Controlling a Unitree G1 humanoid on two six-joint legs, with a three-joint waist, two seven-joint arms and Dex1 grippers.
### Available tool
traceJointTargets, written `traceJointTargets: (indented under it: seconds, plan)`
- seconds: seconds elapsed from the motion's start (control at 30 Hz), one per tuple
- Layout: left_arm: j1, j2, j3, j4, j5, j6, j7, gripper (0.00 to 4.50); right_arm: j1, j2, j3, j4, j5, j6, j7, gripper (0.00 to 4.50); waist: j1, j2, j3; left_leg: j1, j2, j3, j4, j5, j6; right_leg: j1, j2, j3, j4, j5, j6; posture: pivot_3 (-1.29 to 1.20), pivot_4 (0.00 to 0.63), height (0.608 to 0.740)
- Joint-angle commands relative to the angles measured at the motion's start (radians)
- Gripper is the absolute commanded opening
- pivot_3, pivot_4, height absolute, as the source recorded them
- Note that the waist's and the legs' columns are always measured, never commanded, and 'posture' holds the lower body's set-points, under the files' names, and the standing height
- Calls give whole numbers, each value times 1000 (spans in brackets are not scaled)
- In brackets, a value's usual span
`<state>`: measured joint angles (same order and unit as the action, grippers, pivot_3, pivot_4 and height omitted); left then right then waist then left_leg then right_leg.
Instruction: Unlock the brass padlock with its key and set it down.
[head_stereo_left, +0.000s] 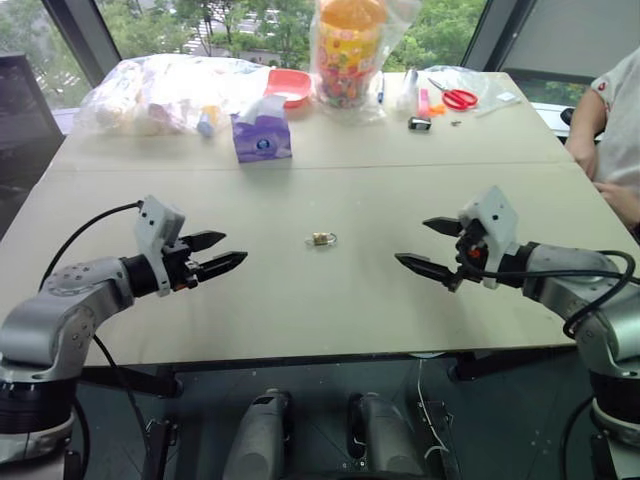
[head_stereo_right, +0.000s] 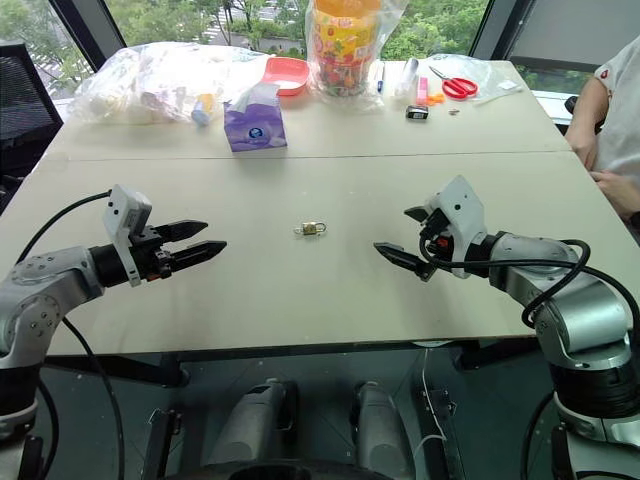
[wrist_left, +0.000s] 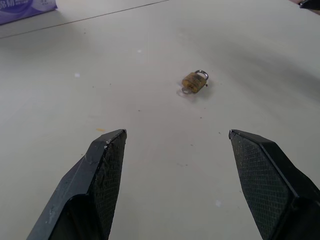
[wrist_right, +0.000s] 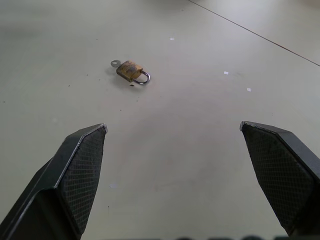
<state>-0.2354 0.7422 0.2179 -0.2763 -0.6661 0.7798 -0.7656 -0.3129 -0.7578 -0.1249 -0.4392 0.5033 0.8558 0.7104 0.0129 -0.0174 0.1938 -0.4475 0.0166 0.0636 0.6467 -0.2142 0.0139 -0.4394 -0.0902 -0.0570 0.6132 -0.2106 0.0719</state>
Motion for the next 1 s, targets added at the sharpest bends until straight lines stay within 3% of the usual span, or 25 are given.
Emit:
traceJointTargets:
  seconds: [0.03, 0.4, 0.6, 0.77, 0.87, 1.0]
  plan:
    - [-14, -3, 28, -12, -17, 0, 9, 3399, 11, 9, -5, -43, 2, -24, -16, 4500, 0, 0, 0, 0, 0, 0, 0, 0, 0, 0, 0, 0, 0, 0, 0, 0, 150, 740]
    - [-10, -23, 18, -26, -3, -14, 40, 3399, 3, 13, 29, -25, -6, -66, -16, 4500, -1, 0, 0, 0, 0, 0, 0, 0, 0, 0, 0, 0, 0, 0, 0, 0, 150, 740]
    - [-32, -14, -14, 27, 71, -69, 48, 3399, -40, 29, 61, 16, -24, -97, -12, 4500, -1, 0, 0, 0, 0, 0, 0, 0, 0, 0, 0, 0, 0, 0, 0, 0, 150, 740]
    - [-94, 22, -66, 84, 112, -120, -46, 3399, -200, 67, 211, 181, -137, -159, 3, 4500, -4, 0, 0, 0, 0, 1, 1, 0, 0, 0, 0, 0, 0, 1, -1, 0, 150, 740]
    - [-117, 103, -110, 67, 58, -69, -205, 3399, -375, 159, 319, 346, -204, -243, 48, 4500, -16, 0, 0, 0, 0, 3, 1, 0, 0, -2, 2, 0, 1, 1, -2, 0, 150, 740]
    - [-141, 175, -138, 73, 68, -58, -291, 3399, -546, 245, 444, 590, -294, -339, 156, 4500, -28, 0, 0, -1, 1, 3, -1, 0, 1, -3, 3, 0, 2, 1, -1, 0, 150, 740]
